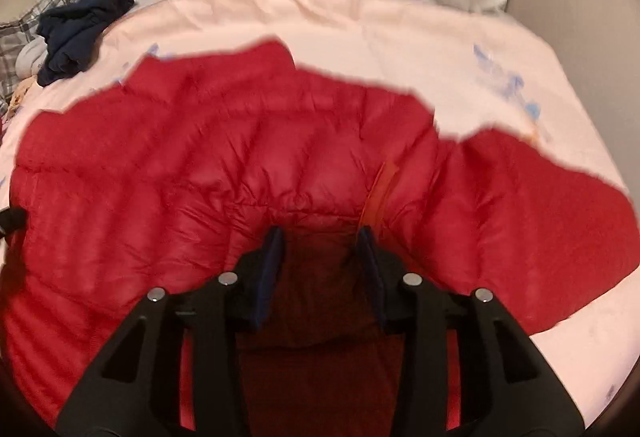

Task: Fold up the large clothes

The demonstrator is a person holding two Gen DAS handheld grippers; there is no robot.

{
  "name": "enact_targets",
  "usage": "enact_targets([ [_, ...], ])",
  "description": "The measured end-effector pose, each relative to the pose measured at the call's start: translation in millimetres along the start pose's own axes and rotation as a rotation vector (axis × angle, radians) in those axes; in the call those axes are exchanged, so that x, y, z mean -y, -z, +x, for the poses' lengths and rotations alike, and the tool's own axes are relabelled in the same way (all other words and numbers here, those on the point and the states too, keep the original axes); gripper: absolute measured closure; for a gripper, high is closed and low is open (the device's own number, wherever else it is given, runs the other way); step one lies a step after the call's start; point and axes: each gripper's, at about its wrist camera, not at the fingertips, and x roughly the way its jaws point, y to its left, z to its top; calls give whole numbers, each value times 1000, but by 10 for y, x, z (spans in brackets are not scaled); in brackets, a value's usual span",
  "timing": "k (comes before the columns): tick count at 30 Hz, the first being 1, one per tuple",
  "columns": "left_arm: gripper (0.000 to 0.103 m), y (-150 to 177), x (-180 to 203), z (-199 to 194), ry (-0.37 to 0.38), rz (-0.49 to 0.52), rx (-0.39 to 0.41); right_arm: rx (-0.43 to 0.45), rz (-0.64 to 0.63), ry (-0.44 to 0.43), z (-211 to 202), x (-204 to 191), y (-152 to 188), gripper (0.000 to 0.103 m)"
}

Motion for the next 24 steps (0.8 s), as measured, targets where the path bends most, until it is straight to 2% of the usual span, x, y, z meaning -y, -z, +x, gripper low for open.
enact_targets([
  [1,10,7,27,7,-17,19,13,-4,16,10,6,26,8,49],
  [3,9,-12,22,-10,-22,12,2,-14,48,-27,17,95,-12,49],
  [5,9,-23,-40,-109,-10,-18,-7,-21,133,-104,-76,264,-27,48],
  [7,9,25,-59,-275,16,-44,8,29,242,-215,-312,497,36,34],
  [9,8,125,-104,-493,49,-60,33,91,303,-260,-548,747,152,27],
  [12,7,339,-125,-795,98,-62,64,130,361,-239,-836,1205,403,23],
  [14,2,561,-182,-1008,129,-75,87,135,436,-216,-981,1618,633,22],
  [20,1,1217,-337,-1365,236,-169,93,132,652,-152,-1145,2610,1263,19],
  [24,1,1564,-452,-1455,282,-265,74,154,805,-187,-1131,3085,1530,19],
])
